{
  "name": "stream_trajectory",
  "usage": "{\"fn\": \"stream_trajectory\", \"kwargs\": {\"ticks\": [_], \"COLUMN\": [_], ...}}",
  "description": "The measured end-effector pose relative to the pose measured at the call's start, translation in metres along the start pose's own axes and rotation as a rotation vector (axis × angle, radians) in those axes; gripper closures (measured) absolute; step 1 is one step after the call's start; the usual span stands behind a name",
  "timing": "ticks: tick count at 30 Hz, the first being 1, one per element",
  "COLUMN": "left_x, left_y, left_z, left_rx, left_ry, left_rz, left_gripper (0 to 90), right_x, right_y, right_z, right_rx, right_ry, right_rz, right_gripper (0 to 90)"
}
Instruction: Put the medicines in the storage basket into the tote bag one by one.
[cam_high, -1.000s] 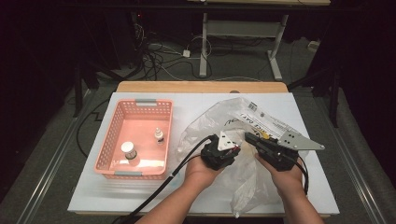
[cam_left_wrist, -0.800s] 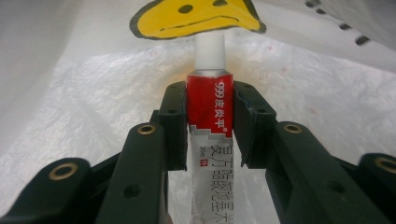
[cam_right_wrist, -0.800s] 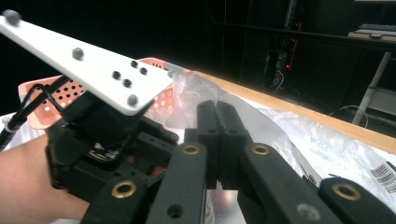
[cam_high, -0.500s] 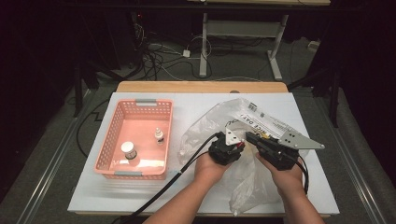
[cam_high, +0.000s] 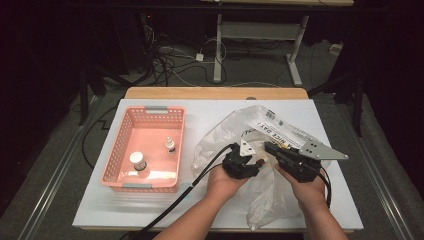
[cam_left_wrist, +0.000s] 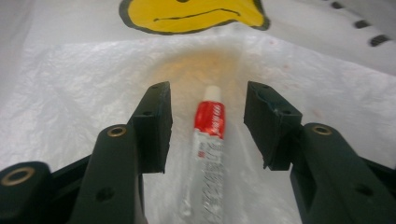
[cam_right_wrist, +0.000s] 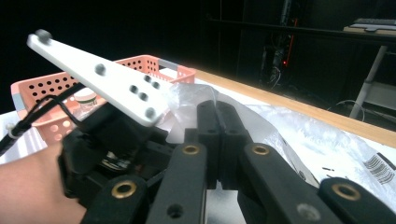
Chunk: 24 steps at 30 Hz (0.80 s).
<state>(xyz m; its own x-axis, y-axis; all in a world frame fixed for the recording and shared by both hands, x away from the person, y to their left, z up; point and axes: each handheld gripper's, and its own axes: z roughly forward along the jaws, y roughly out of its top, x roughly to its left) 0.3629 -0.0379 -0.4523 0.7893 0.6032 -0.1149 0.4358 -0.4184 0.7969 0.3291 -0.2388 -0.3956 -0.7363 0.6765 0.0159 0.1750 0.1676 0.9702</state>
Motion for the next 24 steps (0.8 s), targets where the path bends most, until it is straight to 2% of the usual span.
{"fn": "stream_trajectory", "kwargs": {"ticks": [5,8,14,19,21,24], "left_x": [-0.004,-0.006,-0.013,-0.018,-0.021,-0.020], "left_y": [-0.009,-0.014,-0.026,-0.033,-0.036,-0.040], "left_z": [-0.016,-0.025,-0.047,-0.066,-0.074,-0.082], "left_rx": [-0.022,-0.029,-0.038,-0.039,-0.042,-0.038], "left_ry": [-0.038,-0.076,-0.122,-0.142,-0.122,-0.128], "left_rz": [0.006,-0.009,0.007,0.022,0.025,0.022], "left_gripper": [44.9,38.6,25.6,13.1,7.3,0.0], "right_x": [0.001,0.002,0.004,0.006,0.007,0.008], "right_y": [-0.001,-0.001,-0.002,-0.003,-0.003,-0.004], "right_z": [-0.001,-0.001,-0.003,-0.003,-0.003,-0.002], "right_rx": [0.008,0.010,0.017,0.022,0.024,0.033], "right_ry": [0.003,0.003,0.005,0.009,0.006,0.006], "right_rz": [-0.003,-0.006,-0.016,-0.022,-0.020,-0.021], "right_gripper": [90.0,90.0,90.0,90.0,90.0,90.0]}}
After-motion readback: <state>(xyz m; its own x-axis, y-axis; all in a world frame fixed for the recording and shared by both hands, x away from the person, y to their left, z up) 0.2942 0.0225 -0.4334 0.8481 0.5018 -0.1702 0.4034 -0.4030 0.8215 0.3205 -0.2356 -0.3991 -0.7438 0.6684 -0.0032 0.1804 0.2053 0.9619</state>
